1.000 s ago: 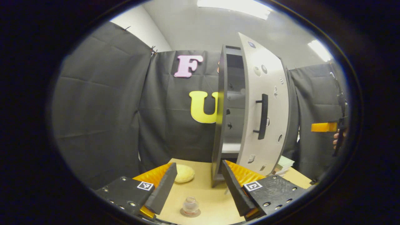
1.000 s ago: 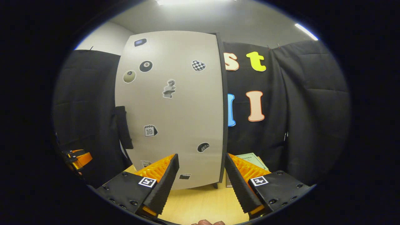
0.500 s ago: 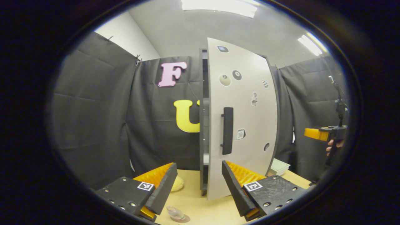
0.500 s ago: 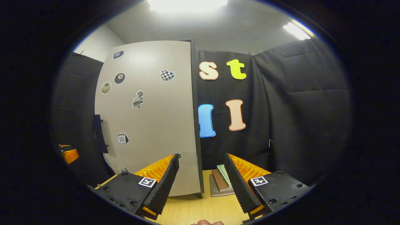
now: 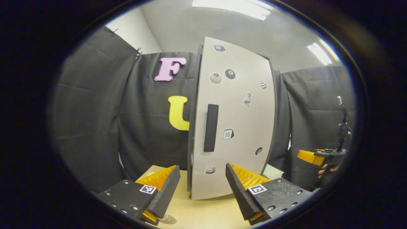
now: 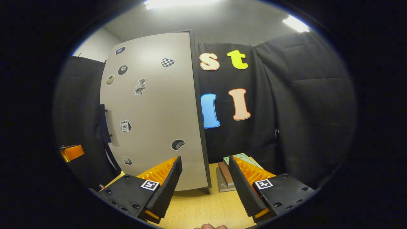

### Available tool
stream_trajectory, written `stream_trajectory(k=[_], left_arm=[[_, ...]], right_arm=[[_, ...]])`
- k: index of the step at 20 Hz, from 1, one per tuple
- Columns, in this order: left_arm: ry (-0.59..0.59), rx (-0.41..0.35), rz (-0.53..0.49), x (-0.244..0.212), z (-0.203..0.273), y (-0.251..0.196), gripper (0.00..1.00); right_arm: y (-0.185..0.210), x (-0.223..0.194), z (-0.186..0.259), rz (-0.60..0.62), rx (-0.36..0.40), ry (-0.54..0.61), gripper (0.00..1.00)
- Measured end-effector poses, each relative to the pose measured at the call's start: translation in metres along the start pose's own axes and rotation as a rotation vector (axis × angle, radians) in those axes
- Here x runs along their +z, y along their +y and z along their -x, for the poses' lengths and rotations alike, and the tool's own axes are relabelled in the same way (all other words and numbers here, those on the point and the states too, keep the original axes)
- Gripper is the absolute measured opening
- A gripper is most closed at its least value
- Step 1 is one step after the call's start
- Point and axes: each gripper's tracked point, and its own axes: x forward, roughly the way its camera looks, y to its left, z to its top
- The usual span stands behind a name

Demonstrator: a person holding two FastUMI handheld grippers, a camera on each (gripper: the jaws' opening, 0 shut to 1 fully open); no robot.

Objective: Open the cabinet door with the right hand, grasp the bottle in the cabinet with the left hand and place it on the coaster, then close the cabinet door with the right hand.

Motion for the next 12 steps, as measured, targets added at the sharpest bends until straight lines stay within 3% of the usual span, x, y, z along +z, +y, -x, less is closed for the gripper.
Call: stream_trajectory(k=[7, 12], left_arm=[[0.065, 0.003, 0.016, -0.045, 0.016, -0.02, 0.89], [0.048, -0.021, -0.011, -0.04, 0.027, -0.028, 0.89]], right_arm=[[0.042, -0.048, 0.013, 0.045, 0.162, 0.111, 0.94], [0.041, -0.051, 0.027, 0.012, 0.143, 0.124, 0.93]])
